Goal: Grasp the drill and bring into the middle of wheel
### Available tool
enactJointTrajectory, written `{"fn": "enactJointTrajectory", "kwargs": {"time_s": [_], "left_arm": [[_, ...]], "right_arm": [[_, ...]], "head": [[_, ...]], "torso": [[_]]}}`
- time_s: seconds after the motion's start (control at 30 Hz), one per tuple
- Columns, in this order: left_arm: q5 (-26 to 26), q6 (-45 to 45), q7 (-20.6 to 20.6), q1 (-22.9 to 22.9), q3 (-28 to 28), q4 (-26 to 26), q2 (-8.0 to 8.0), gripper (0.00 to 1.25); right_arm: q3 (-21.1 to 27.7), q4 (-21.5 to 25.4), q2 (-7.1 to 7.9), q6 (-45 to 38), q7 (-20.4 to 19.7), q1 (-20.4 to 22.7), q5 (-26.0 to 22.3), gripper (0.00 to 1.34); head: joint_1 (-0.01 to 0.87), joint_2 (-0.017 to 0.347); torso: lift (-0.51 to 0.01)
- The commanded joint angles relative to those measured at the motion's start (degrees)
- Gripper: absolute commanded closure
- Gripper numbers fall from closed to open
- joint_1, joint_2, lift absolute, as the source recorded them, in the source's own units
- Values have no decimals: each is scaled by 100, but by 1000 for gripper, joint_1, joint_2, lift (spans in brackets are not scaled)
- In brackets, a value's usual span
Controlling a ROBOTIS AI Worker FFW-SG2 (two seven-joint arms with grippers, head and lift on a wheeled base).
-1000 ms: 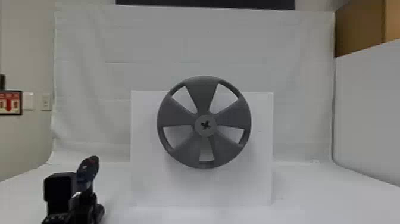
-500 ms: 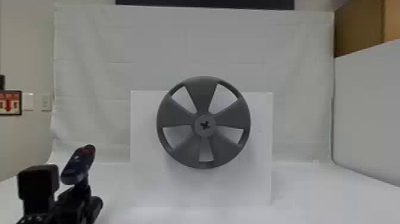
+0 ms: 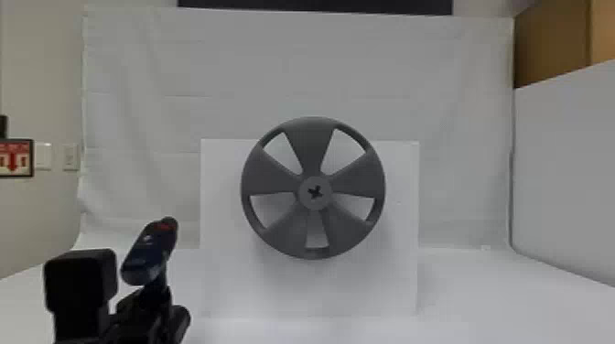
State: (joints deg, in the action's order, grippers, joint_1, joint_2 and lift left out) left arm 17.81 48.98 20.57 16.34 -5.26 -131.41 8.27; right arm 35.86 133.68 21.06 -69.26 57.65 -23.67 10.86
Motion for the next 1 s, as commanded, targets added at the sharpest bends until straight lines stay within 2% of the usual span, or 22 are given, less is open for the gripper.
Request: {"fn": "enactJointTrajectory", "kwargs": {"time_s": [0.0, 0.2, 0.57, 0.8, 0.97], "left_arm": [[135, 24, 264, -8, -494, -210, 122, 1208], [109, 59, 431, 63, -968, -412, 289, 1208], [302, -126, 439, 186, -1496, -561, 544, 1208], [372, -126, 439, 379, -1786, -482, 605, 1208], [390, -126, 571, 546, -1926, -377, 588, 1208]], "right_arm": [[9, 0, 3, 0, 0, -6, 4, 280], [18, 0, 3, 0, 0, -6, 4, 280], [53, 0, -23, 0, 0, 3, 30, 280], [18, 0, -32, 0, 0, -24, 83, 280], [18, 0, -50, 0, 0, -24, 135, 280]], "head": [[0, 0], [0, 0], [0, 0], [0, 0], [0, 0]], "torso": [[-406], [-406], [-406], [-406], [-406]]}}
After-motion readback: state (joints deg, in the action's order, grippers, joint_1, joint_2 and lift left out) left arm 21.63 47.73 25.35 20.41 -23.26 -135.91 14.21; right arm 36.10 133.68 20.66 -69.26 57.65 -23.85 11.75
